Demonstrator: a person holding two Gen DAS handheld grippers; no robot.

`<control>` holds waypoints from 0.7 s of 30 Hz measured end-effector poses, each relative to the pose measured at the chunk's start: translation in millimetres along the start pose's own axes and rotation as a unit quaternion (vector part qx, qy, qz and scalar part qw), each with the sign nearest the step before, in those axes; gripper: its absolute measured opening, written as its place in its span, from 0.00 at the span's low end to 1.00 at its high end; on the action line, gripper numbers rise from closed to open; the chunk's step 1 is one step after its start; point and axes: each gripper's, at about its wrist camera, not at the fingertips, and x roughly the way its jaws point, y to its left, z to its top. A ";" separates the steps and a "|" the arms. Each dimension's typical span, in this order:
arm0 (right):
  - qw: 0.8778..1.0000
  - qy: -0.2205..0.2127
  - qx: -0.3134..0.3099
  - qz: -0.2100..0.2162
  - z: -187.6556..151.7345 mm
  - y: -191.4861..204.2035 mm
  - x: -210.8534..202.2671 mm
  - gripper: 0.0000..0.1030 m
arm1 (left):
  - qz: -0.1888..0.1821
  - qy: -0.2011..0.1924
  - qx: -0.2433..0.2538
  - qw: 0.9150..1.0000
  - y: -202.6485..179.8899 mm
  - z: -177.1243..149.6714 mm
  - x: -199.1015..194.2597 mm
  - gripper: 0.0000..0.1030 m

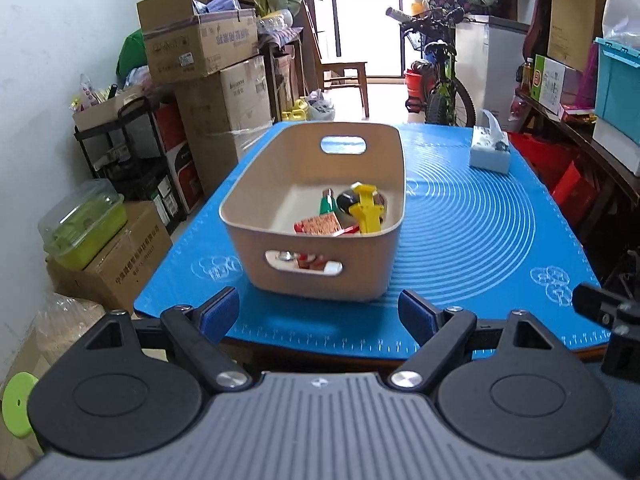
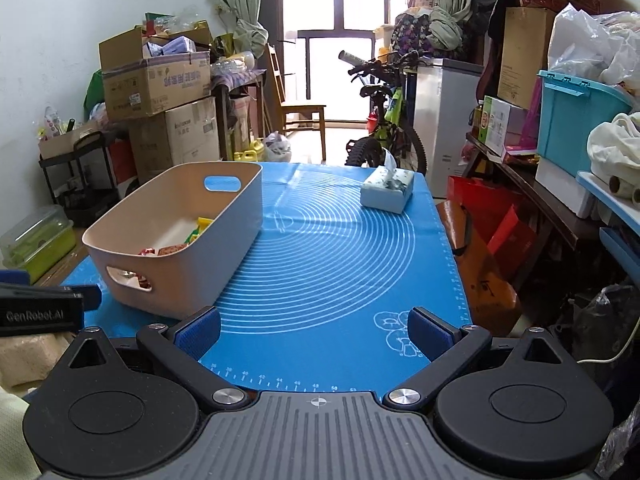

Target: Organize rigid objects

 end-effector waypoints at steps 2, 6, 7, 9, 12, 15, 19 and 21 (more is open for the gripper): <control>1.000 0.004 -0.001 -0.001 -2.1 1.5 1.9 0.96 | -0.004 0.005 -0.003 1.000 1.3 -3.0 2.5 0.84; 1.000 0.007 -0.002 0.000 -6.0 3.7 4.2 0.96 | -0.009 0.006 -0.005 1.000 2.7 -7.9 4.1 0.84; 1.000 0.010 -0.003 0.000 -7.3 3.9 5.6 0.96 | -0.010 0.006 -0.004 1.000 2.3 -8.6 4.7 0.84; 1.000 0.016 -0.007 -0.004 -9.7 5.1 8.4 0.96 | -0.012 0.006 0.000 1.000 1.0 -10.5 7.3 0.84; 1.000 0.016 -0.016 -0.007 -11.4 8.8 9.2 0.96 | -0.014 0.014 0.000 1.000 0.4 -12.4 11.5 0.84; 1.000 0.015 -0.019 -0.008 -12.6 10.5 9.2 0.96 | -0.009 0.011 -0.007 1.000 0.9 -14.1 11.7 0.84; 1.000 0.018 -0.017 -0.008 -13.5 9.6 11.0 0.96 | -0.005 0.018 -0.007 1.000 1.3 -14.9 14.6 0.84; 1.000 0.017 -0.018 -0.009 -13.9 9.3 11.0 0.96 | -0.006 0.016 -0.007 1.000 1.4 -15.2 13.2 0.84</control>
